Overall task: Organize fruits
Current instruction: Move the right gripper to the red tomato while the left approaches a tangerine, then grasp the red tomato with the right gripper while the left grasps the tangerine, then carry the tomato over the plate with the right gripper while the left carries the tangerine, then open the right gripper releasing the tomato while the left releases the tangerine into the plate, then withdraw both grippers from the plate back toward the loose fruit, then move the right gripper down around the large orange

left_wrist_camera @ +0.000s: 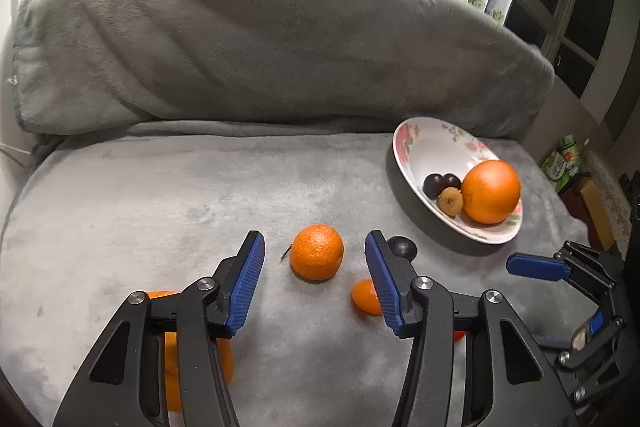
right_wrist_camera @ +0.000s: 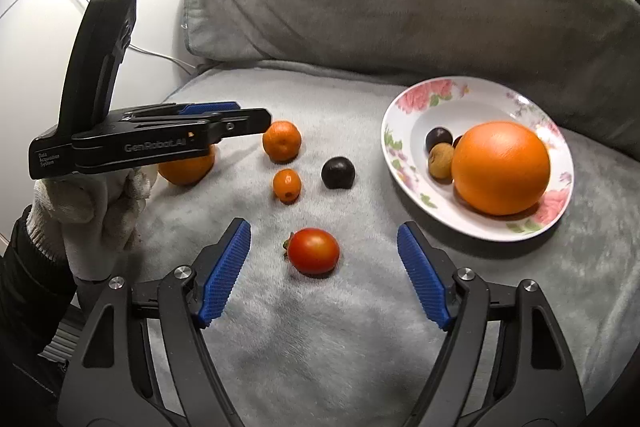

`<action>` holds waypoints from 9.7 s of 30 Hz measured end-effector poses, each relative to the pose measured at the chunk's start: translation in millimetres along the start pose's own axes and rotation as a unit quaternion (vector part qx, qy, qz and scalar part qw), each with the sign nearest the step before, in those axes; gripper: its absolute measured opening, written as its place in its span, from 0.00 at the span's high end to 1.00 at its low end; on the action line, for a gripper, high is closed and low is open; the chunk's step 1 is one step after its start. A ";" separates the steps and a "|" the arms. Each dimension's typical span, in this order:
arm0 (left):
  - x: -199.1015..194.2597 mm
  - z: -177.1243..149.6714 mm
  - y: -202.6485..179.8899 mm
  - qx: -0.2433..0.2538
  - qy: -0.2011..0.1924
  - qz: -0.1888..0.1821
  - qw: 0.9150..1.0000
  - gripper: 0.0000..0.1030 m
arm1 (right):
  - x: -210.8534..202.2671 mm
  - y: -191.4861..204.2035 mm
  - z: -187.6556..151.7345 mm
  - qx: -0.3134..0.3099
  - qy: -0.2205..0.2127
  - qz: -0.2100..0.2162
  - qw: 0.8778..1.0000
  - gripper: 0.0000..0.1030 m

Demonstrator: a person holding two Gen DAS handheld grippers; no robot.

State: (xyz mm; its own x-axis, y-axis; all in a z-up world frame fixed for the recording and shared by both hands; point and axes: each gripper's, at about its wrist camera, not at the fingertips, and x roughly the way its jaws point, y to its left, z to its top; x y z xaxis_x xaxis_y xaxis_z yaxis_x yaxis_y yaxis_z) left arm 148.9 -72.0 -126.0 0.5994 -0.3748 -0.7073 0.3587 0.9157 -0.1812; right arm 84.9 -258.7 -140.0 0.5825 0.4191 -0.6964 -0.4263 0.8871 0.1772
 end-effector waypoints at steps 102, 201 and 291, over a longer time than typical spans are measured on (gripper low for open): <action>27.3 36.8 -94.4 0.061 -0.011 -0.041 0.997 0.69 | -14.1 -145.4 75.7 0.104 -0.071 -0.058 0.990 0.65; -57.5 25.1 -49.2 0.040 -0.087 0.003 0.995 0.26 | -53.4 -84.6 78.8 0.072 -0.109 -0.056 0.990 0.04; -68.6 -80.5 72.8 -0.108 -0.047 0.043 0.992 0.27 | 88.0 69.7 65.9 -0.045 0.060 0.130 0.989 0.59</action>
State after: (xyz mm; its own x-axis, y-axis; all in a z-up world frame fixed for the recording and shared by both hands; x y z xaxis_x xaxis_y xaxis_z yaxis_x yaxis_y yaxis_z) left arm 76.3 32.0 -145.7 0.6885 -0.2964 -0.6619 0.1478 0.9509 -0.2721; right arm 152.0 -147.2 -143.1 0.3609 0.6002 -0.7138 -0.6145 0.7288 0.3021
